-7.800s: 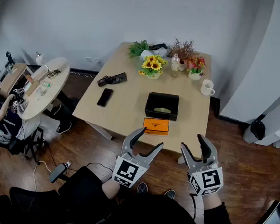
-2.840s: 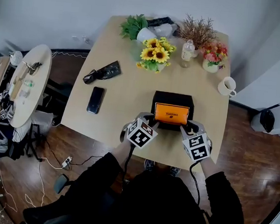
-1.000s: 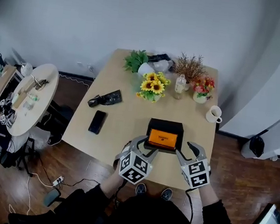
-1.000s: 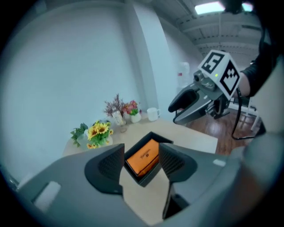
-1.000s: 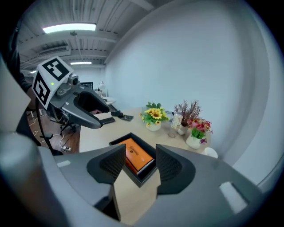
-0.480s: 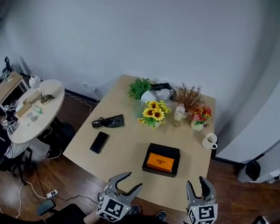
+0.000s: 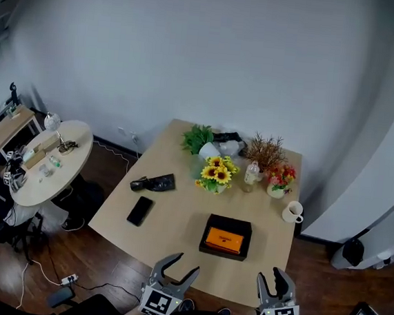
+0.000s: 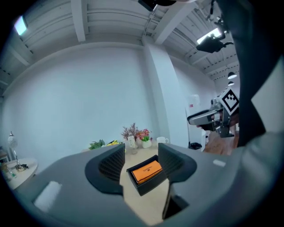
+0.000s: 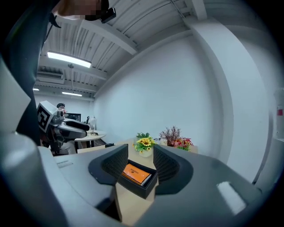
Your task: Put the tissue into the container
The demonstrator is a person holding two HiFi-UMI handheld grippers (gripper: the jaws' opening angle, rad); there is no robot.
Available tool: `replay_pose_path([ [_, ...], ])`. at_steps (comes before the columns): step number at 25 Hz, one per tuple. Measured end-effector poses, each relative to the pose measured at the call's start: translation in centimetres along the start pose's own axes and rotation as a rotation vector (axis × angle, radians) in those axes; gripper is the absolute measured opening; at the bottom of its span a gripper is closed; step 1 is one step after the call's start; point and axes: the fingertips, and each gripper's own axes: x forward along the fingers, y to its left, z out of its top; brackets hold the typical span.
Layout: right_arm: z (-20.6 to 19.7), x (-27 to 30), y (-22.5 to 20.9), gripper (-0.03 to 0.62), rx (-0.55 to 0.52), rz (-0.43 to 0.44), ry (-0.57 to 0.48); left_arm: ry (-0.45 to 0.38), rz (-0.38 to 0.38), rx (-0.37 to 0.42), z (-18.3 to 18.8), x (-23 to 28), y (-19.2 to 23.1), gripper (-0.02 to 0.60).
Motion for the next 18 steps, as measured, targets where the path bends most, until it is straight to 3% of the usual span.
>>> replay_pose_path([
  [4,0.7,0.8,-0.3,0.176,0.023,-0.005,-0.079,-0.023,-0.005,-0.035,-0.7,1.3,-0.9,0.207],
  [9,-0.2,1.3,0.6,0.175,0.062,0.050,-0.068,-0.009,-0.063,-0.039,-0.3,2.6,-2.0,0.202],
  [12,-0.6,1.3,-0.2,0.175,0.110,0.034,-0.058,-0.009,-0.070,-0.030,-0.2,2.8,-2.2,0.195],
  [18,-0.7,1.3,-1.6,0.175,0.052,-0.015,-0.049,-0.015,-0.075,-0.035,-0.2,3.2,-2.4,0.192],
])
